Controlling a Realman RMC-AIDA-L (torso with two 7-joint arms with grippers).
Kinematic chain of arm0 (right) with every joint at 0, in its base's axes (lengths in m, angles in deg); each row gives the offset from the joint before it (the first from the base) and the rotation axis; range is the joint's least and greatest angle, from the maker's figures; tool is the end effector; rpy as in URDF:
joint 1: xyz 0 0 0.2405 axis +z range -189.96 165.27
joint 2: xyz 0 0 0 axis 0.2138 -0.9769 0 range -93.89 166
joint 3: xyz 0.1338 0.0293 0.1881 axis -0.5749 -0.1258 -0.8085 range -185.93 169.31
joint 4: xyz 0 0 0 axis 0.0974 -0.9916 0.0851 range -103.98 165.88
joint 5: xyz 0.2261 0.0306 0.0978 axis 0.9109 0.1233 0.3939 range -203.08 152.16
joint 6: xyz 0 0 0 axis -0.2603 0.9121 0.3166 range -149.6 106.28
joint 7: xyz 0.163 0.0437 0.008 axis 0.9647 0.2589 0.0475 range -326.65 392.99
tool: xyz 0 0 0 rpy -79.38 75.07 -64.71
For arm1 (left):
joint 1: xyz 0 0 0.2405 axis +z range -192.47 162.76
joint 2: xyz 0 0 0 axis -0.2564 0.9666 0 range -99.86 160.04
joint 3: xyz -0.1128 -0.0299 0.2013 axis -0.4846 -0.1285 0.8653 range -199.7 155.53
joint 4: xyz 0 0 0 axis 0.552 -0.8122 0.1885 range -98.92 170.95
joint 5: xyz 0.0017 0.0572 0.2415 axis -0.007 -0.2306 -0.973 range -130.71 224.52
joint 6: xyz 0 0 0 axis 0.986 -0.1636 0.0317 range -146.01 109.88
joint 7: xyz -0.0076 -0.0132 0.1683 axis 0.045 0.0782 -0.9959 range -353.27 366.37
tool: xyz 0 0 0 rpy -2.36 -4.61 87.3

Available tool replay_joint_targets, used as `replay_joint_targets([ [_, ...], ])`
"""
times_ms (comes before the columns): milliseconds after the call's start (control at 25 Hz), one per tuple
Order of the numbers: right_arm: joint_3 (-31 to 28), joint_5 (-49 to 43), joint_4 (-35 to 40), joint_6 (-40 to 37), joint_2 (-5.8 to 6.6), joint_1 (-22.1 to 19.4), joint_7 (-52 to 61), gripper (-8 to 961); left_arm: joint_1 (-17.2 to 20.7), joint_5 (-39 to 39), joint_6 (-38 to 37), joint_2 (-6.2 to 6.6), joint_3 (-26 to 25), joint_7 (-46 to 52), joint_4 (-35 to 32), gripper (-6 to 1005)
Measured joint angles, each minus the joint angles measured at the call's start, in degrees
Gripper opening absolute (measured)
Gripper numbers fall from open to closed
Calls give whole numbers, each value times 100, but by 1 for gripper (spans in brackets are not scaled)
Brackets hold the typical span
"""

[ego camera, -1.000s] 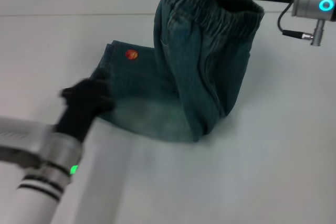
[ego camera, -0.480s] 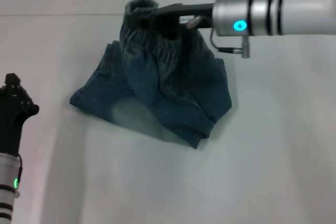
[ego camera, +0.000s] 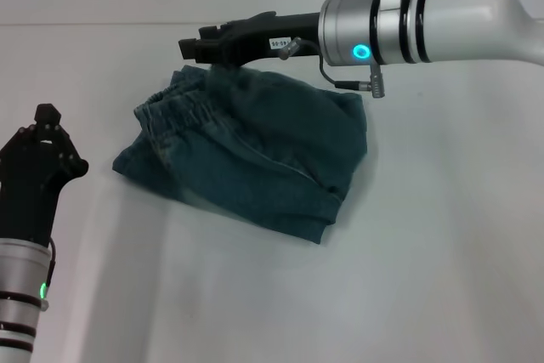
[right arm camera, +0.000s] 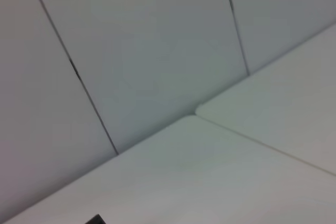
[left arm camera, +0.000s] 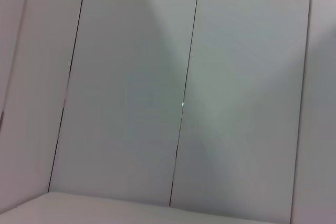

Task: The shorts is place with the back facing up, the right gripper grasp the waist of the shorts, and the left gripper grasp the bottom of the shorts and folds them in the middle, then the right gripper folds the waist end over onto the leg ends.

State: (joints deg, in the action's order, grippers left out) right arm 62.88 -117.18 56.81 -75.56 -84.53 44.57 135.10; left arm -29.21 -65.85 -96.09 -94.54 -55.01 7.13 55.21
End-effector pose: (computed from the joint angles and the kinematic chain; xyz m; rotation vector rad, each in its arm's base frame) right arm 0.0803 0.4607 -0.1081 -2.6962 0.7890 0.6454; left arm -0.3041 0.2961 -0.0697 -1.4321 -0.6204 -0.8368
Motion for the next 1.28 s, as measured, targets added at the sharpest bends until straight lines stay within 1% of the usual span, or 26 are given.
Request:
replay_joint_targets([
  [80, 10, 163, 141, -128, 15, -157, -151, 344, -4, 0, -38, 0, 0, 1, -2, 30],
  [160, 8, 384, 418, -319, 22, -439, -339, 438, -21, -2, -130, 0, 24, 2, -8, 32],
  [240, -8, 555, 839, -577, 33, -881, -536, 524, -46, -20, -249, 10, 149, 7, -44, 34],
  [320, -50, 622, 1283, -805, 49, -1398, -772, 611, -105, -122, -413, 39, 416, 81, -176, 37],
  [360, -64, 681, 1490, -921, 54, -1663, -961, 654, -159, -285, -557, 65, 628, 257, -362, 38],
  [400, -75, 747, 1717, -1069, 65, -2039, -1248, 691, -216, -455, -683, 87, 801, 459, -559, 39],
  [480, -78, 815, 2025, -1391, 87, -2642, -1733, 765, -369, -922, -871, 129, 1206, 1058, -1091, 42],
  [600, -85, 683, 2470, -1738, 106, -3541, -2296, 876, -708, -1605, -962, 223, 2014, 2378, -2105, 60],
  [640, -87, 657, 2597, -1767, 98, -3778, -2422, 884, -804, -1716, -964, 220, 2247, 2824, -2416, 76],
  [680, -88, 642, 2689, -1790, 85, -4052, -2591, 893, -862, -1752, -982, 173, 2418, 3204, -2739, 92],
  [720, -88, 640, 2729, -1802, 74, -4231, -2723, 901, -907, -1769, -1016, 106, 2575, 3548, -3084, 108],
  [800, -88, 650, 2708, -1782, 62, -4479, -2924, 917, -926, -1777, -1043, 40, 2718, 3775, -3363, 140],
  [880, -88, 675, 2579, -1744, 53, -4618, -3051, 934, -957, -1780, -1066, 35, 2929, 4013, -3536, 172],
  [1000, -85, 743, 2297, -1746, 40, -4670, -3333, 959, -998, -1765, -1131, 30, 3162, 4307, -3748, 220],
  [1080, -66, 763, 2167, -1752, 36, -4659, -3467, 959, -1013, -1754, -1144, 26, 3213, 4364, -3795, 448],
  [1280, -44, 817, 1977, -1765, 35, -4626, -3671, 959, -1041, -1757, -1095, 19, 3230, 4422, -3864, 643],
])
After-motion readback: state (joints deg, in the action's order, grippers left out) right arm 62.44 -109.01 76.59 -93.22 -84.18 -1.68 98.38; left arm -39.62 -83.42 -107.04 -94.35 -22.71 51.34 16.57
